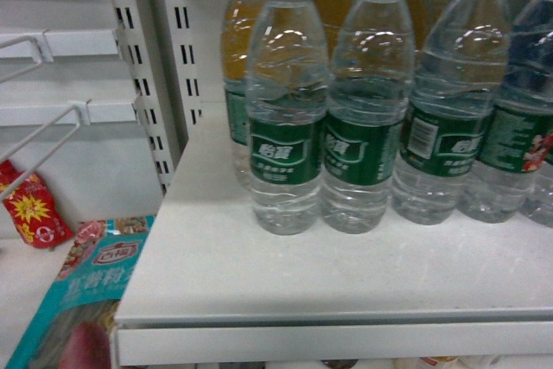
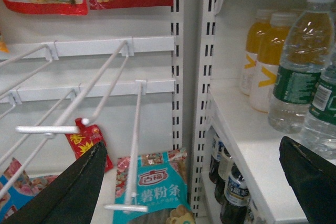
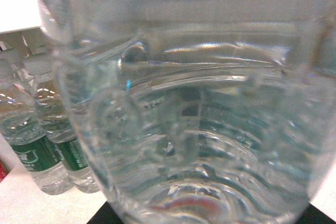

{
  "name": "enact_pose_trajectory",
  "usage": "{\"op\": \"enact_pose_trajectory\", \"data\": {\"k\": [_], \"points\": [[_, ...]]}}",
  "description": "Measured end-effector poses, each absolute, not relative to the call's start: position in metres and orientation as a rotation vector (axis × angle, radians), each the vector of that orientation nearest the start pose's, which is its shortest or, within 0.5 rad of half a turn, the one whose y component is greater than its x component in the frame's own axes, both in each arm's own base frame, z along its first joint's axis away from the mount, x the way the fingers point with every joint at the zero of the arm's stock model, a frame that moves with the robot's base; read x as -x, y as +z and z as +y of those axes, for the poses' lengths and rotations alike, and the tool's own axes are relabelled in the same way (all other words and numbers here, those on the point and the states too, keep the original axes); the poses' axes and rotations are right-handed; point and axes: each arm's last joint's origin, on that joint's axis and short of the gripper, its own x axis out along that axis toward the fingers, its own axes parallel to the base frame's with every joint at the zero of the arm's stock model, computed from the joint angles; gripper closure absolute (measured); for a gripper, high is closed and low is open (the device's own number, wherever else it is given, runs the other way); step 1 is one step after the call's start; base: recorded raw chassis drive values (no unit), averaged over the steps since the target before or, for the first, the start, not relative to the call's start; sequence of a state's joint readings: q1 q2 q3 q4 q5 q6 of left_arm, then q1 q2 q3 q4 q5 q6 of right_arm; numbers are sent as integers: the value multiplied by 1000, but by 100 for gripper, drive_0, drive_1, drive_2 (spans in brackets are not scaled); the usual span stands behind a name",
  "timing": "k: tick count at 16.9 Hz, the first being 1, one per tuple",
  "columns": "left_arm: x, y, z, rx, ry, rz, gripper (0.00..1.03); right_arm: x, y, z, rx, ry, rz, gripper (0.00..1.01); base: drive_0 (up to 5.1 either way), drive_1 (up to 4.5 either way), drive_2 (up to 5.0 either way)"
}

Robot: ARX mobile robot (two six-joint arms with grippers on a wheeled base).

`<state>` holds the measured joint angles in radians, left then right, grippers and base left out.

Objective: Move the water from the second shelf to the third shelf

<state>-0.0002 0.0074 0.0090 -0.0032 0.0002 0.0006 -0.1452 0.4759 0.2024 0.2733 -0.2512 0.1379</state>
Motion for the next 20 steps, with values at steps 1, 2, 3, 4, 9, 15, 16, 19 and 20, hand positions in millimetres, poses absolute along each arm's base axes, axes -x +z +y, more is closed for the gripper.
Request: {"op": "enact_pose_trajectory", "data": {"k": [1,2,3,4,9,15,16,19,20], "points": [[-98,166,0,-1,0,2,5,-133,216,-12,-137,105,6,61,-497,244,244],[-98,166,0,-1,0,0,5,-133,216,-12,-138,106,6,61,-497,244,244],[-98,166,0,-1,2,1,5,-133,216,-12,-139,108,11,61,-497,244,244],[-98,165,0,0,6,5,5,-133,216,-12,-138,117,9,61,-497,244,244],[-98,166,0,-1,2,2,5,-133,216,-12,-137,105,3,61,-497,244,244],[-98,166,0,-1,0,2,5,-133,216,-12,-138,105,6,61,-83,41,41],[-98,166,0,-1,0,2,5,-133,216,-12,-138,105,6,61,0,0,0],[-98,166,0,-1,0,2,5,-140,225,-10,-205,-19,-33,61,0,0,0],[-98,166,0,-1,0,2,5,-145,225,-8,-208,-11,-20,61,0,0,0]]}}
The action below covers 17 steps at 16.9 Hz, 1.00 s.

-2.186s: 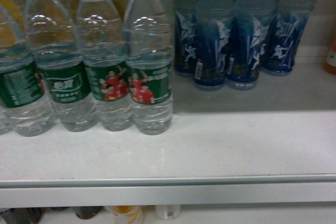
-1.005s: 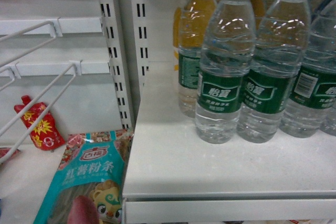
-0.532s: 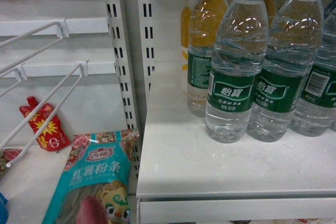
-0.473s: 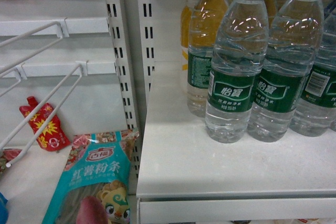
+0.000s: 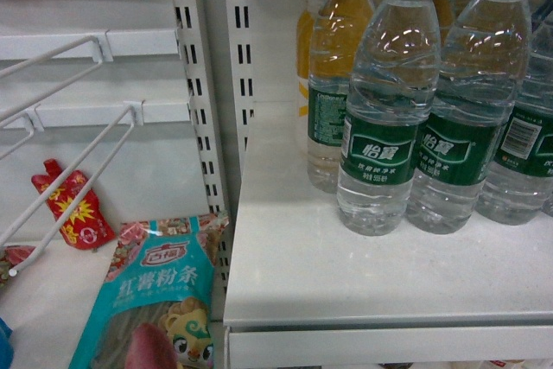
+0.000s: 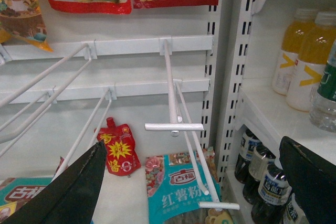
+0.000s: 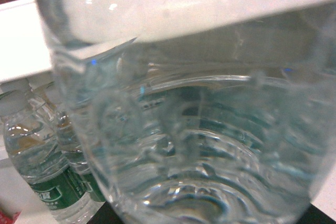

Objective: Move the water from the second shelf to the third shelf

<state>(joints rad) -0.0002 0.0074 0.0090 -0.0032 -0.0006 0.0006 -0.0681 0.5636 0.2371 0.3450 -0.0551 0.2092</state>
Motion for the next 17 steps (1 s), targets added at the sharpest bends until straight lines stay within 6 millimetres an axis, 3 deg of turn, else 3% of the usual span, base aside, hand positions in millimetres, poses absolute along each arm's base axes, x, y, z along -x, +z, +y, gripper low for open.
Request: {"op": "enact_pose_trajectory", "data": {"k": [3,7,11,17], "points": [[-98,166,0,-1,0,2,5,-159,211,4,-212,79,88,61,0,0,0],[-98,166,0,-1,0,2,5,-177,189,11,-182,61,125,61,0,0,0],[-98,166,0,-1,0,2,5,-191,181,19,-176,75,106,61,0,0,0],[-98,166,0,-1,0,2,5,-181,189,13,-179,99,84,62,0,0,0]]}}
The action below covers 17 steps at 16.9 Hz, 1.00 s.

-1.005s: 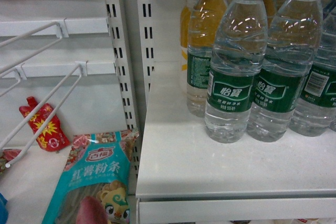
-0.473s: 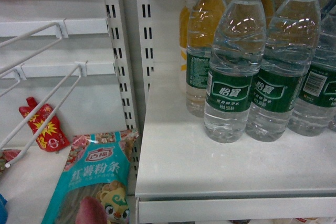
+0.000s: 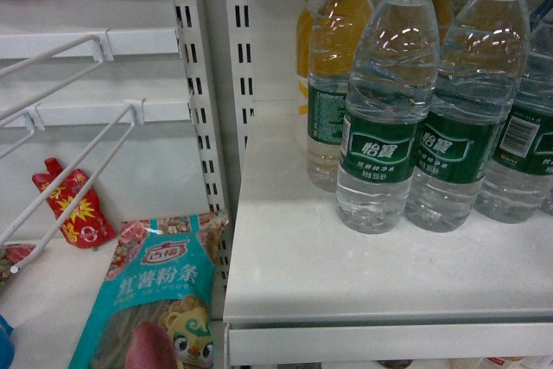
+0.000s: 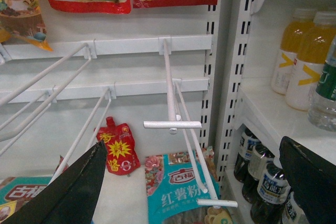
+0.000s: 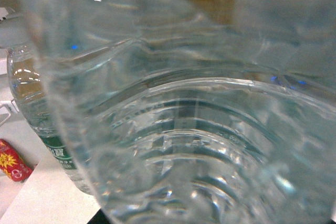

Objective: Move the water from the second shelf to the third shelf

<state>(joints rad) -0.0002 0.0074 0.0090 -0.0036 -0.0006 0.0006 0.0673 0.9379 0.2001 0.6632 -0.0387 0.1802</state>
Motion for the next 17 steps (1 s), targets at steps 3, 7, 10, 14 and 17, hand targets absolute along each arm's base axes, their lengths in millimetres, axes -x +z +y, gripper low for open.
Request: {"op": "enact_pose_trajectory", "data": {"k": [3,7,10,14,17], "points": [[-98,166,0,-1,0,2,5,-173,199,6,-173,82,20,62,0,0,0],[-98,166,0,-1,0,2,5,-161,200,8,-156,126,53,62,0,0,0],[-98,166,0,-1,0,2,5,-154,198,7,-147,132,56,62,0,0,0],[-98,166,0,-1,0,2,5,-150,179,6,-120,138,135,62,0,0,0],[-98,166,0,-1,0,2,5,-153,169,7,-111,143,162,62,0,0,0]]}}
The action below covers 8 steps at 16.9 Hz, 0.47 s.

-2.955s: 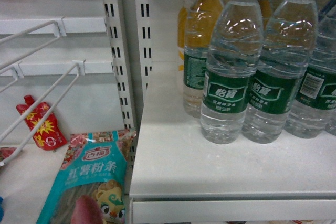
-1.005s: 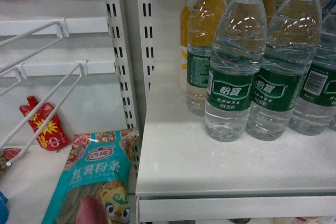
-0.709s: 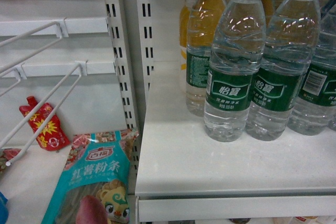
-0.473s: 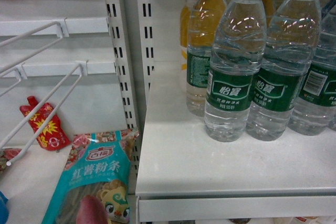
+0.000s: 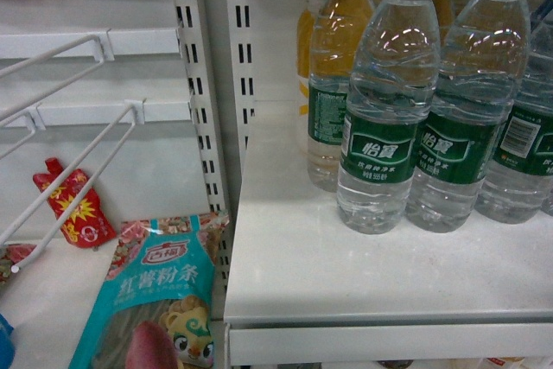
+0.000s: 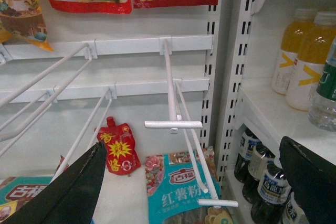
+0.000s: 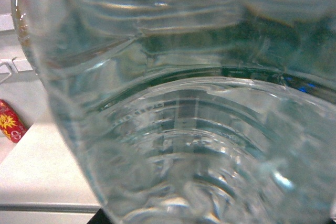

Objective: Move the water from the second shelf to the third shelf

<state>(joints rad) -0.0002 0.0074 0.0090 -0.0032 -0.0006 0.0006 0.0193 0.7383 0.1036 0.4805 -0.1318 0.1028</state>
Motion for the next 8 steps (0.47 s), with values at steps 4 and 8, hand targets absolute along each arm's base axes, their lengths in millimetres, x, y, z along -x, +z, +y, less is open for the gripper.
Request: {"op": "enact_pose_trajectory", "data": {"k": [4,8], "points": [[-98,166,0,-1,0,2,5,-167,161,10,-99,142,165,62,0,0,0],[-98,166,0,-1,0,2,5,-195,154,15,-99,149,213,62,0,0,0]]}}
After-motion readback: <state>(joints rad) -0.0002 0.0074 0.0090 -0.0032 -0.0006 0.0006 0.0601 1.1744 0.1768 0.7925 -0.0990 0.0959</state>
